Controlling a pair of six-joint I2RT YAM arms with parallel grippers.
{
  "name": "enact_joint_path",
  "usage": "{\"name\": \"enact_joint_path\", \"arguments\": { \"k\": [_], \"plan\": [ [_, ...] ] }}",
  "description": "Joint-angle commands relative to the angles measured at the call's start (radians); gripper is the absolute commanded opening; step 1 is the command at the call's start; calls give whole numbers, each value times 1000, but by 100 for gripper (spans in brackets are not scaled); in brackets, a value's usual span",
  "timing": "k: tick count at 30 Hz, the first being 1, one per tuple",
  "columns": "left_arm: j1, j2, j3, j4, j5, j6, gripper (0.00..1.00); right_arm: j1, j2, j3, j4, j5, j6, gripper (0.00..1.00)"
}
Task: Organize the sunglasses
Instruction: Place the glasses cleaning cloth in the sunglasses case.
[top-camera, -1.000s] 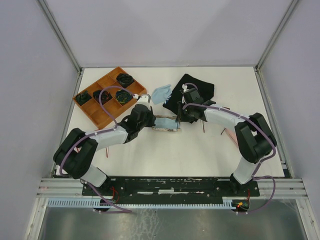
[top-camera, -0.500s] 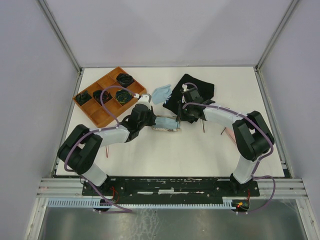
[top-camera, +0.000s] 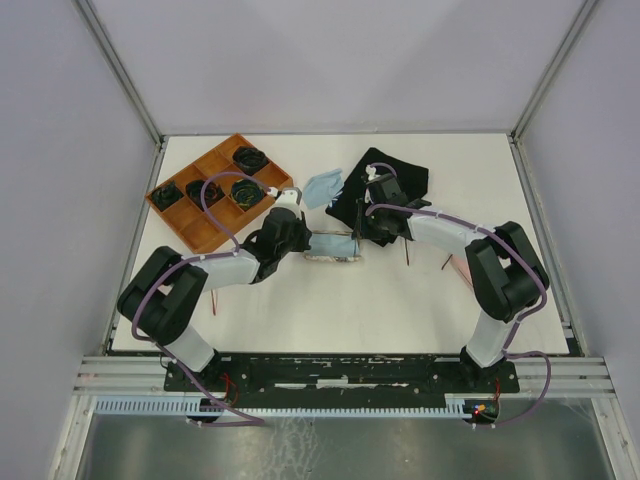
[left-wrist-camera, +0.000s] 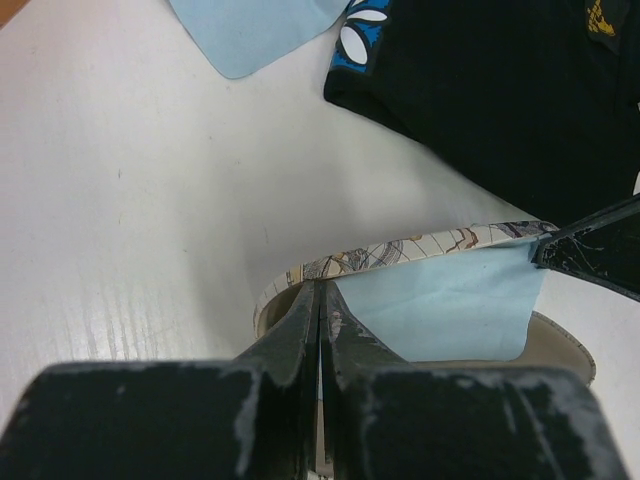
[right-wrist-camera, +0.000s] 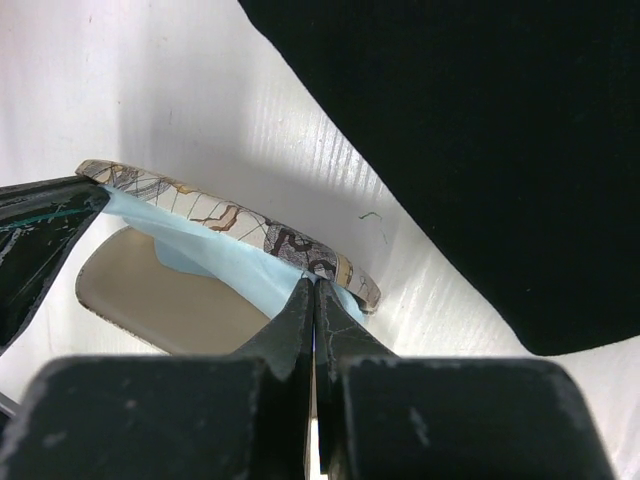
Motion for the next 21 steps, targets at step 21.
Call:
{"name": "enact_joint_path", "arguments": {
  "k": [21],
  "plan": [
    [16,18,28,82,-38,36,3,-13,27,41,52,27,11,0]
  ]
}}
